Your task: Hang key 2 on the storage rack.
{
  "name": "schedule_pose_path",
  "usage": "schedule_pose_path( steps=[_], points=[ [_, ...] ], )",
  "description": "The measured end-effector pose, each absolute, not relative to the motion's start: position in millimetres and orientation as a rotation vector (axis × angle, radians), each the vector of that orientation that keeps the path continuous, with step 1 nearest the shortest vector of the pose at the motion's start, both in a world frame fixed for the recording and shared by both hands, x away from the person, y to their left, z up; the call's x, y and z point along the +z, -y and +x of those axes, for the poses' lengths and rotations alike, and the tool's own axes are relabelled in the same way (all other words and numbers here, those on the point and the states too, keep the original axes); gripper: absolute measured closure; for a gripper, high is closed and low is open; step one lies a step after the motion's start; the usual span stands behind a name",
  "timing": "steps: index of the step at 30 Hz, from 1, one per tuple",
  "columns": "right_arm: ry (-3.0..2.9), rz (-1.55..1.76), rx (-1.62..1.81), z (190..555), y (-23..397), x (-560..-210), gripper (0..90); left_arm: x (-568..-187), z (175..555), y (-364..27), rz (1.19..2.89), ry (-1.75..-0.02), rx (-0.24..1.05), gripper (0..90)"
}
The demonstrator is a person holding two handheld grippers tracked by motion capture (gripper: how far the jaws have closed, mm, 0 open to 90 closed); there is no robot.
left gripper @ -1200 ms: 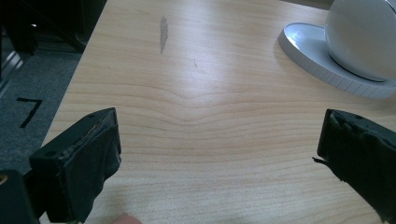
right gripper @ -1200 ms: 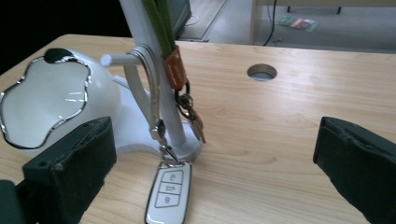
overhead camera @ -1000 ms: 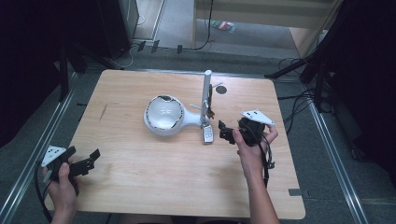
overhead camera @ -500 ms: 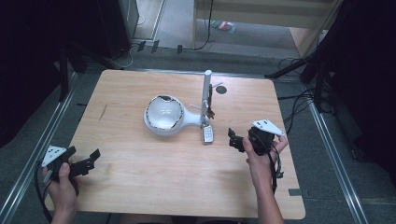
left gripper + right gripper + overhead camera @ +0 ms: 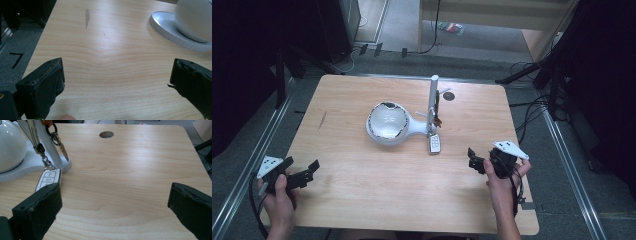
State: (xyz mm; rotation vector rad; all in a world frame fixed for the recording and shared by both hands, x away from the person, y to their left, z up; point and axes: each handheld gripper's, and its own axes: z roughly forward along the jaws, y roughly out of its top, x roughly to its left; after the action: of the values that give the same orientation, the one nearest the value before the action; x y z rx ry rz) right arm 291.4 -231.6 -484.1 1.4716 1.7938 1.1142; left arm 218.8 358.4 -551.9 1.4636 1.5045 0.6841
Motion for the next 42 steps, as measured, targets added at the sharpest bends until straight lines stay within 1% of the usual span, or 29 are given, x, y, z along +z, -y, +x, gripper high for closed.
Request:
schedule_pose_path(
  steps=[11,42],
  points=[
    [-1.754,1.504,1.093,275.5,257.9,-488.6,0.0,-551.9,219.0,-357.6,1.473,-1.503,0.694,0.0],
    [-1.677,1.622,0.992,229.6,334.8,-519.5,0.0,-551.7,219.7,-356.3,1.492,-1.499,0.700,0.0]
  ],
)
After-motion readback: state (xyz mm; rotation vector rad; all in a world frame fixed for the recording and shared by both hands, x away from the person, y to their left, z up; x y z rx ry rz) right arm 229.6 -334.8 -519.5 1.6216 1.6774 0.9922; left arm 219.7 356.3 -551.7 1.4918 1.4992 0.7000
